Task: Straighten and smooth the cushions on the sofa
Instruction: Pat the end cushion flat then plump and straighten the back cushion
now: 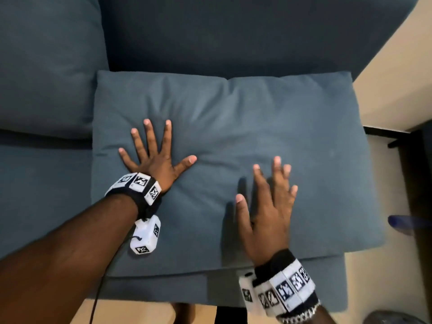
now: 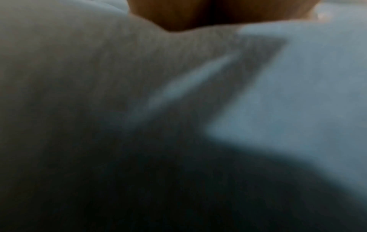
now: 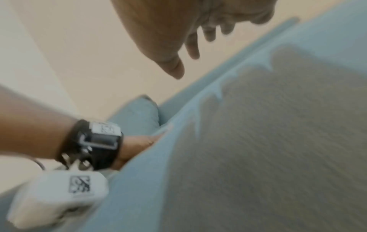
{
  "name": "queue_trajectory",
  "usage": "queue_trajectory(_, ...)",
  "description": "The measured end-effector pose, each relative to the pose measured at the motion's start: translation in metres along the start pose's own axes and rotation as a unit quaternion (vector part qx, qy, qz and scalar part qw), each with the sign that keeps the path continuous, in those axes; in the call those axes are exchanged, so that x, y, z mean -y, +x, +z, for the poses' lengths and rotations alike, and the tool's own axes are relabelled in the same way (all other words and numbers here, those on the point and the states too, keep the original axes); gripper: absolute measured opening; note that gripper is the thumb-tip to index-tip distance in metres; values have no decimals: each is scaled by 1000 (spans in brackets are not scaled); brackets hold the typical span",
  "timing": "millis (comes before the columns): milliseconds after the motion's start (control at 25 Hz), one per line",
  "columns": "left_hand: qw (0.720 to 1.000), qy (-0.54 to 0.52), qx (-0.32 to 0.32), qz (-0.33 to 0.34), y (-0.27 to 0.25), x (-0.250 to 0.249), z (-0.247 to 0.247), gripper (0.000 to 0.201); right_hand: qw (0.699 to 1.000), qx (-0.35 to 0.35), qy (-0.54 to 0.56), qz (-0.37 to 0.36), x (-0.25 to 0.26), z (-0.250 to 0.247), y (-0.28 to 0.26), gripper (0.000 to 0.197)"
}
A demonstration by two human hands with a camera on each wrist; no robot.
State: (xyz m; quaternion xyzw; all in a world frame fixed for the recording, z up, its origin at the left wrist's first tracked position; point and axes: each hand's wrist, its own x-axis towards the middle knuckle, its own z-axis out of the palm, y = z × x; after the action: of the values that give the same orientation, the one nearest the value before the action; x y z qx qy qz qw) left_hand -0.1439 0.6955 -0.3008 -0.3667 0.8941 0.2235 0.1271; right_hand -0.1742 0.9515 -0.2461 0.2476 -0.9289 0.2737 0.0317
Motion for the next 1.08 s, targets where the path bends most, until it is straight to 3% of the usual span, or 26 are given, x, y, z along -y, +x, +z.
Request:
queue_trajectory(80,1000,-3,-8,8,-5,1,-4,103,987,-134,79,-50,20,-23,-18,68)
queue_trajectory(120,1000,-4,-21,15,-8,2,-6,99,982,-158,73,-76,19,-16,-30,72)
queue_trajectory(160,999,0,-35,25,-12,4,-8,95,988,-120,22,-98,18,-1,-39,77)
queue_trajectory(200,998,3,-42,35,-18,6,-10,90,992,-24,-61,-111,10,18,-47,81)
queue_trajectory(280,997,12,-55,58,-31,13,-9,81,979,126,-148,-66,-7,55,-65,81)
queue_trajectory(320,995,24,-65,70,-34,17,-8,77,975,147,-162,-45,-6,59,-66,78)
queue_trajectory(360,993,33,-72,83,-35,21,-7,73,983,125,-126,-38,0,56,-63,74)
queue_trajectory(440,990,38,-88,101,-42,32,-4,66,999,0,-6,-42,20,21,-44,69)
queue_trajectory(520,986,38,-106,119,-47,40,0,65,985,-164,54,-5,7,-13,-27,70)
queue_trajectory(560,985,43,-113,122,-50,45,0,66,979,-195,43,36,-12,-15,-21,73)
queue_trajectory(600,984,47,-119,123,-55,50,2,66,981,-165,-1,98,-28,-7,-16,76)
queue_trajectory(680,984,47,-124,117,-67,61,6,68,975,-35,-87,201,-42,13,-17,76)
queue_trajectory(760,985,35,-137,95,-78,73,12,70,969,14,-91,228,-32,19,-13,77)
queue_trajectory(840,988,9,-139,63,-88,85,19,72,987,-47,-20,153,-1,5,-5,81)
queue_trajectory(920,989,-13,-141,47,-97,96,25,75,992,-109,64,13,49,-12,-4,78)
queue_trajectory(960,989,-26,-140,46,-101,100,28,76,990,-116,55,-63,63,-5,-5,76)
queue_trajectory(1000,988,-42,-139,42,-105,106,31,78,990,-78,-1,-113,72,16,-10,74)
queue_trajectory(1080,987,-83,-133,23,-113,123,35,83,972,91,-154,-154,72,70,-22,78)
